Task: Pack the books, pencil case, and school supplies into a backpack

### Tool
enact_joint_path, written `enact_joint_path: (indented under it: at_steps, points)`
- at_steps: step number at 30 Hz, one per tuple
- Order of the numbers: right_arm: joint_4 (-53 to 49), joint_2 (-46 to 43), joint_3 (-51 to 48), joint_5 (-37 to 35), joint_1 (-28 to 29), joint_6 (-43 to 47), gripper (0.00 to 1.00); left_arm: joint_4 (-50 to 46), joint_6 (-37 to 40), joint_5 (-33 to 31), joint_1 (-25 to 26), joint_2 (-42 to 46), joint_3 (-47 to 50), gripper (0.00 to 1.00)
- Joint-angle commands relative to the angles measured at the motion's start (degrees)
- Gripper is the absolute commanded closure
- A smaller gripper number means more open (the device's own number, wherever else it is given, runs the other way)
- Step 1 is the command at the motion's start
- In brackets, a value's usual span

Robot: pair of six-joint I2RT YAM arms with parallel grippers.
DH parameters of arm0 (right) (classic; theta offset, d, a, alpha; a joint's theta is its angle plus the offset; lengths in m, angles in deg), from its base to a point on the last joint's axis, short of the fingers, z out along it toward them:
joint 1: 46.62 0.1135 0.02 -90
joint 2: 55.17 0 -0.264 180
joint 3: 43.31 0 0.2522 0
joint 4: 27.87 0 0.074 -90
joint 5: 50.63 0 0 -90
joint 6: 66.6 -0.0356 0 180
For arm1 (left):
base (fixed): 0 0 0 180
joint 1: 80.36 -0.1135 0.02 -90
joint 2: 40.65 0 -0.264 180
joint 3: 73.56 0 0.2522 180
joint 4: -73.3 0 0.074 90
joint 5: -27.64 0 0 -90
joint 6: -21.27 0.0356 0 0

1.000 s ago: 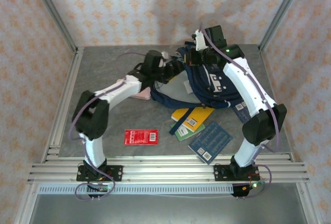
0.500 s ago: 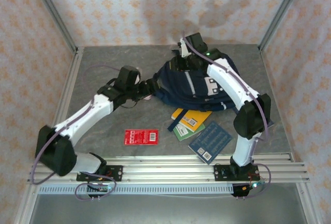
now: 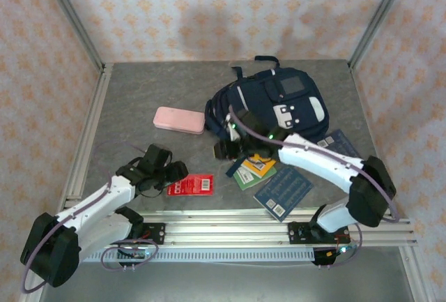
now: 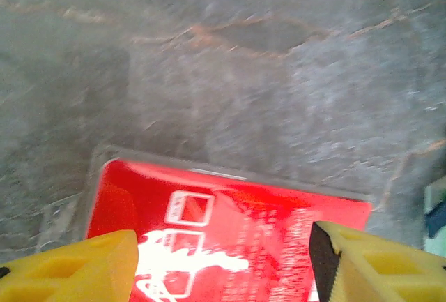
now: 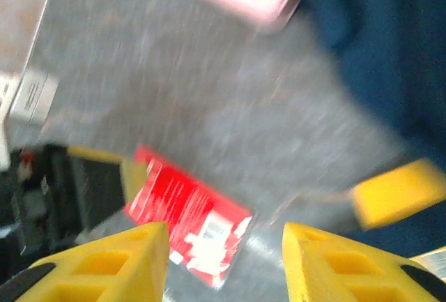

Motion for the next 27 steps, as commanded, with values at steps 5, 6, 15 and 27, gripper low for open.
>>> enact_joint_path:
  at_steps: [5,6,15,27]
  points:
    - [13.76,2.68,-8.64,7.63,3.99,-11.04,0.54,3.09,0.28,-1.39,-1.35,1.17,2.40,0.35]
    - [14.93,3.21,-9.40,7.81,3.95,-11.76,0.54,2.98,0.50,-1.40,-1.39,1.17,2.74,0.35]
    - [18.80,12.98,-8.72,10.50,3.78,-15.57,0.47,5.67,0.82,-1.31,-2.70,0.05,6.96,0.36]
    - [27.82,20.81,-10.07,19.22,2.65,-17.46,0.46,7.79,1.16,-0.52,-3.86,-0.31,9.22,0.37]
